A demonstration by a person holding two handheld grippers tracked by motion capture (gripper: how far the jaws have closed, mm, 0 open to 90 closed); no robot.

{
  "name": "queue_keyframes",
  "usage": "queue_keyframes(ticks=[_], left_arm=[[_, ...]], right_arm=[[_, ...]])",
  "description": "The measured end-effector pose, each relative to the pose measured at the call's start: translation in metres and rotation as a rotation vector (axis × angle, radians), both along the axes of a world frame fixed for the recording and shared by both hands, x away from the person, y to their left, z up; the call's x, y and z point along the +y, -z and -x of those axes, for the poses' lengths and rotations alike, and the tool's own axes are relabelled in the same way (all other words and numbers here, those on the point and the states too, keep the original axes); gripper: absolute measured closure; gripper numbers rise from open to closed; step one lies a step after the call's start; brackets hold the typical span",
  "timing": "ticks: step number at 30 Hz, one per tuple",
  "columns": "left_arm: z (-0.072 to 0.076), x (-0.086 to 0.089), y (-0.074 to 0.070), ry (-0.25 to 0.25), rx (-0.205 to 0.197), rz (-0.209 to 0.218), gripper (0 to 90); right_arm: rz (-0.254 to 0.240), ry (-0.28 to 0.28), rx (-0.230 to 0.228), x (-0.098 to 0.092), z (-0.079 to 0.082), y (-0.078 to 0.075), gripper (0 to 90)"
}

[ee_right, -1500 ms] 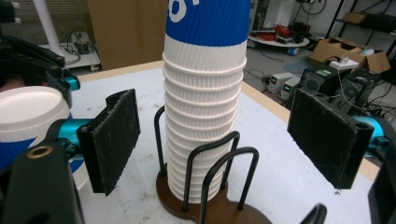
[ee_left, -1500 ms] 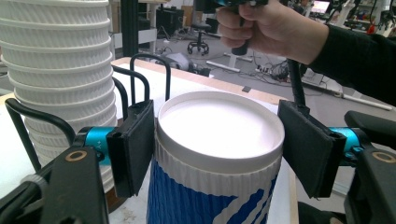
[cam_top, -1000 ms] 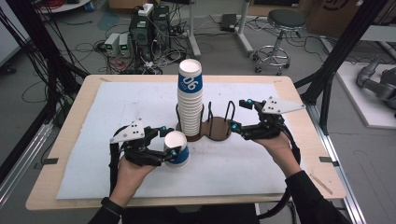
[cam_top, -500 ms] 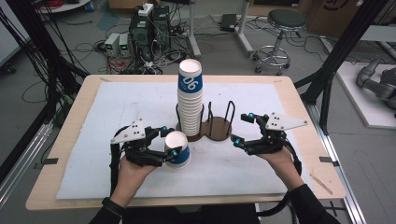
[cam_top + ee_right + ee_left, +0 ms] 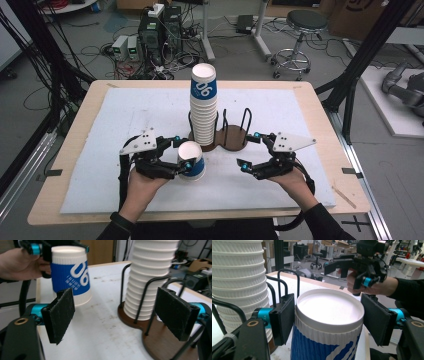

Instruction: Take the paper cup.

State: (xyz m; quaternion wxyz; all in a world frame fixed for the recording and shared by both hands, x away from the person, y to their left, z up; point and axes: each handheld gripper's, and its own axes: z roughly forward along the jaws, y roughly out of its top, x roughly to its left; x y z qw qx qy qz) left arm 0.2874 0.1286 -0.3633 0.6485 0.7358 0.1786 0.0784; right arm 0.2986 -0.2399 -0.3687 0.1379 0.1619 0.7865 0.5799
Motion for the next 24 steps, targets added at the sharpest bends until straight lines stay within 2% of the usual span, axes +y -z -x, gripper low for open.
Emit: queue_keyframes(ticks=[10,15,24], left_arm=[[0.002,-0.002,0.000,0.014,-0.002,0.003,29.9],[0.002,-0.002,0.000,0.017,-0.005,0.000,29.9],[0.000,0.002,0.002,0.016,0.006,0.010,29.9]], right_arm=[[0.038,-0.056,0.017,0.015,0.004,0.013,17.3],[0.065,-0.067,0.030,0.020,0.004,0.019,17.3],[0.033,-0.039,0.045,0.018,-0.002,0.017,17.2]])
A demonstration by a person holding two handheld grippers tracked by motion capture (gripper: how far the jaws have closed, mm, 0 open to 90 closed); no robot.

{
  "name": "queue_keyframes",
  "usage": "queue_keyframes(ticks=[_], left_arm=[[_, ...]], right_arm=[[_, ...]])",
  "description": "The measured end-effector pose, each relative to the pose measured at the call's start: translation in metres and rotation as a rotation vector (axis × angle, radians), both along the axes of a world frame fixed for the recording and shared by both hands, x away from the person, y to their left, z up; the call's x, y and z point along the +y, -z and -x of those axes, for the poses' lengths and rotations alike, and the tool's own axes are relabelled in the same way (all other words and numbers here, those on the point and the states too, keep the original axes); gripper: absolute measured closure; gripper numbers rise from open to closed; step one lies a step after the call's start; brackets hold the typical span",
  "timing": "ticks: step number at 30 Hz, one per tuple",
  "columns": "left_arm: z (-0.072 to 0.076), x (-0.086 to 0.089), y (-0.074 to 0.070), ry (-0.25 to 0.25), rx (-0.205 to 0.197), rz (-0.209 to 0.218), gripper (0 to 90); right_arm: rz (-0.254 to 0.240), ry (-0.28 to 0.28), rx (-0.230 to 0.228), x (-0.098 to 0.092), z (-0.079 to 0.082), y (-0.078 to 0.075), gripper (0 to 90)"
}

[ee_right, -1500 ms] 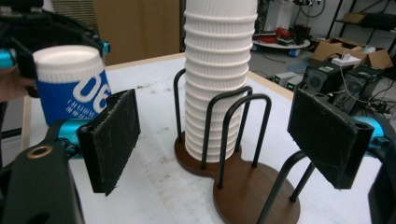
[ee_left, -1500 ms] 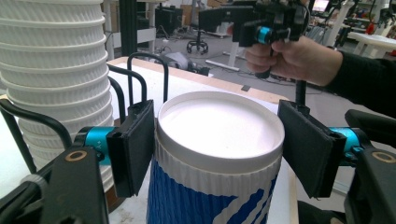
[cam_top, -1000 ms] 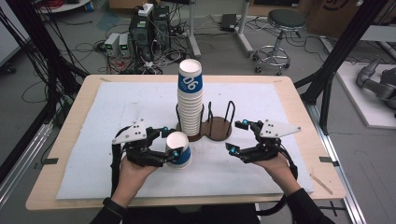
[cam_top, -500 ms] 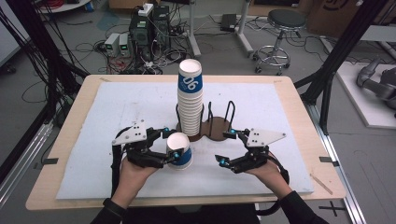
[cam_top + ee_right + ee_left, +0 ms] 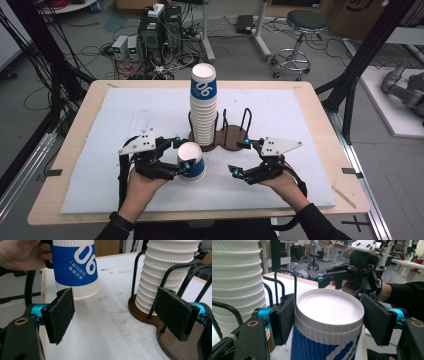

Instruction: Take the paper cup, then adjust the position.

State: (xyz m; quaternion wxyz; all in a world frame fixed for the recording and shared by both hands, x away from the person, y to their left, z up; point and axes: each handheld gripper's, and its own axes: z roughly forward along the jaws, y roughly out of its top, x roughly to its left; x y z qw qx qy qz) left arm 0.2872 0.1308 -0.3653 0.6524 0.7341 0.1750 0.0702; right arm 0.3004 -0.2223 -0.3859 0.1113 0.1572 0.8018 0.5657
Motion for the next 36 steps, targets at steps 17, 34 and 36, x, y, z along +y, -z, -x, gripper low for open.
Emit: queue_keyframes(ticks=[17,34,36], left_arm=[[0.003,-0.008,0.000,0.029,-0.001,-0.001,29.9],[0.006,-0.021,-0.006,0.054,-0.012,0.022,29.9],[0.005,-0.023,-0.006,0.059,-0.015,0.017,29.9]], right_arm=[[-0.015,-0.012,-0.006,-0.003,-0.001,-0.002,17.3],[0.004,-0.099,0.004,0.006,0.005,0.000,17.2],[0.005,-0.111,0.009,0.008,0.006,0.001,17.2]])
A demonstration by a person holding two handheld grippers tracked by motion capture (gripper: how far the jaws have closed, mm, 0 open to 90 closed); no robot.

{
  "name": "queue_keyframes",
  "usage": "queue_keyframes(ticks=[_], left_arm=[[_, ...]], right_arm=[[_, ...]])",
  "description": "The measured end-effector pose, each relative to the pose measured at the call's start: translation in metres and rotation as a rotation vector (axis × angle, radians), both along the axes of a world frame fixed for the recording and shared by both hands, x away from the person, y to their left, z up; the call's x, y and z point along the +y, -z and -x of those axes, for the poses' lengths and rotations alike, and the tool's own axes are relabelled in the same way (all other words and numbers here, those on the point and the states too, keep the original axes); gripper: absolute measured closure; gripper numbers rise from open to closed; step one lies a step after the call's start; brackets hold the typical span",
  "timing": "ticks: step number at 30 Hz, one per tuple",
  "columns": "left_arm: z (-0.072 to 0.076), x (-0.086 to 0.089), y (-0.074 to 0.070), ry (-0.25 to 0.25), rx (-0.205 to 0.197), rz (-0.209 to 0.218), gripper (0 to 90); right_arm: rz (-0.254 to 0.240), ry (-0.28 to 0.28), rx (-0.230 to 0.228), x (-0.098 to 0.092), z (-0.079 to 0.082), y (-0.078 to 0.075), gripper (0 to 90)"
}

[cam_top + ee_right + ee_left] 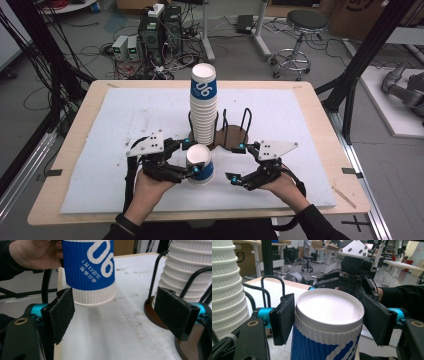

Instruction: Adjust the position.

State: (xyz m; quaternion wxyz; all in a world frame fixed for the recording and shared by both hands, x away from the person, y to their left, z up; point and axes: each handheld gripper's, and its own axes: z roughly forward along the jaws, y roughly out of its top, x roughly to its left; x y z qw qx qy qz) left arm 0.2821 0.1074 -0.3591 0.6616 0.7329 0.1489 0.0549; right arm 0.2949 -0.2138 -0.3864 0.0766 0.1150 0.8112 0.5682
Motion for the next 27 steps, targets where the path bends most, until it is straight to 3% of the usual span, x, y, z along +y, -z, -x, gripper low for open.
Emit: queue_keyframes(ticks=[11,27], left_arm=[[0.000,-0.012,0.002,0.027,0.002,0.010,29.9],[0.004,-0.027,0.003,0.058,-0.012,0.024,30.1]], right_arm=[[0.021,-0.054,0.022,0.017,0.004,0.005,17.1],[0.031,-0.082,0.072,0.031,0.007,0.010,14.3]])
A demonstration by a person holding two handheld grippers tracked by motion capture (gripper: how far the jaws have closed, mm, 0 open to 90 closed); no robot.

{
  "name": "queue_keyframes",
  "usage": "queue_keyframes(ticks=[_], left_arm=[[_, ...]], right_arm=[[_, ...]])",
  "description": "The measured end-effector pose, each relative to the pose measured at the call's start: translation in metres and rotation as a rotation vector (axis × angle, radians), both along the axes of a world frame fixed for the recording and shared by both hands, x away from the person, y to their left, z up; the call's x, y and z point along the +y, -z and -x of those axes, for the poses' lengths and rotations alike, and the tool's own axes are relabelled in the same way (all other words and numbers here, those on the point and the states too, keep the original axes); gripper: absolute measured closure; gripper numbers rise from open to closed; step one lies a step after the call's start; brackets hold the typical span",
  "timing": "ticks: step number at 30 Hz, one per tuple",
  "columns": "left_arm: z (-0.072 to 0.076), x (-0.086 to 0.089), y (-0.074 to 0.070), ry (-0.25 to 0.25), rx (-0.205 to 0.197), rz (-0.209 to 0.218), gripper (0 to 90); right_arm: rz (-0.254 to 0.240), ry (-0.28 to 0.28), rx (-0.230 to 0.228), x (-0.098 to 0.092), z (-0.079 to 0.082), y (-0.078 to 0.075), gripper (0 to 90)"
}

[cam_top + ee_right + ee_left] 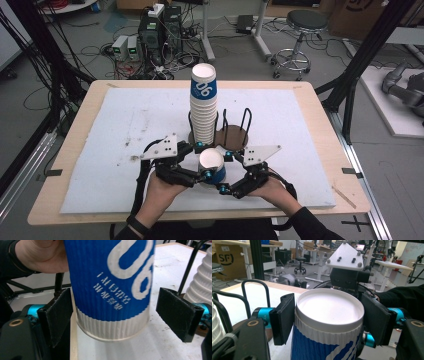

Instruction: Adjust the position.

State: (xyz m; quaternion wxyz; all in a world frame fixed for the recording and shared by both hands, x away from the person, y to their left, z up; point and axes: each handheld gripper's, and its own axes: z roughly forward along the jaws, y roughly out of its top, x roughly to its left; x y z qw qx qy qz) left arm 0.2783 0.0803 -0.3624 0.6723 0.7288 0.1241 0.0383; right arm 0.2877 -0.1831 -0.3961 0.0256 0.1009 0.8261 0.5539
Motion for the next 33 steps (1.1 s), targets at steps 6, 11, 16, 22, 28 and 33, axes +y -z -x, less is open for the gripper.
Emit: queue_keyframes(ticks=[6,11,16,22,28,33], left_arm=[[0.001,-0.004,0.001,0.015,0.002,0.010,30.1],[0.002,-0.006,0.001,0.025,-0.002,0.002,30.0],[0.001,-0.006,-0.002,0.039,-0.009,-0.043,29.0],[0.001,-0.009,-0.010,0.076,0.004,-0.145,22.1],[0.001,-0.014,-0.019,0.127,0.006,-0.321,19.5],[0.006,-0.025,-0.019,0.154,-0.016,-0.481,21.1]], right_arm=[[0.008,-0.008,0.007,0.005,0.001,0.001,14.6],[0.027,-0.026,-0.008,0.005,0.001,0.001,19.8],[0.050,-0.041,-0.024,0.004,0.001,-0.001,23.8],[0.129,-0.063,-0.030,0.000,0.001,-0.010,25.2],[0.266,-0.094,-0.068,0.003,0.004,-0.015,25.2],[0.381,-0.126,-0.087,0.009,0.009,-0.015,25.6]])
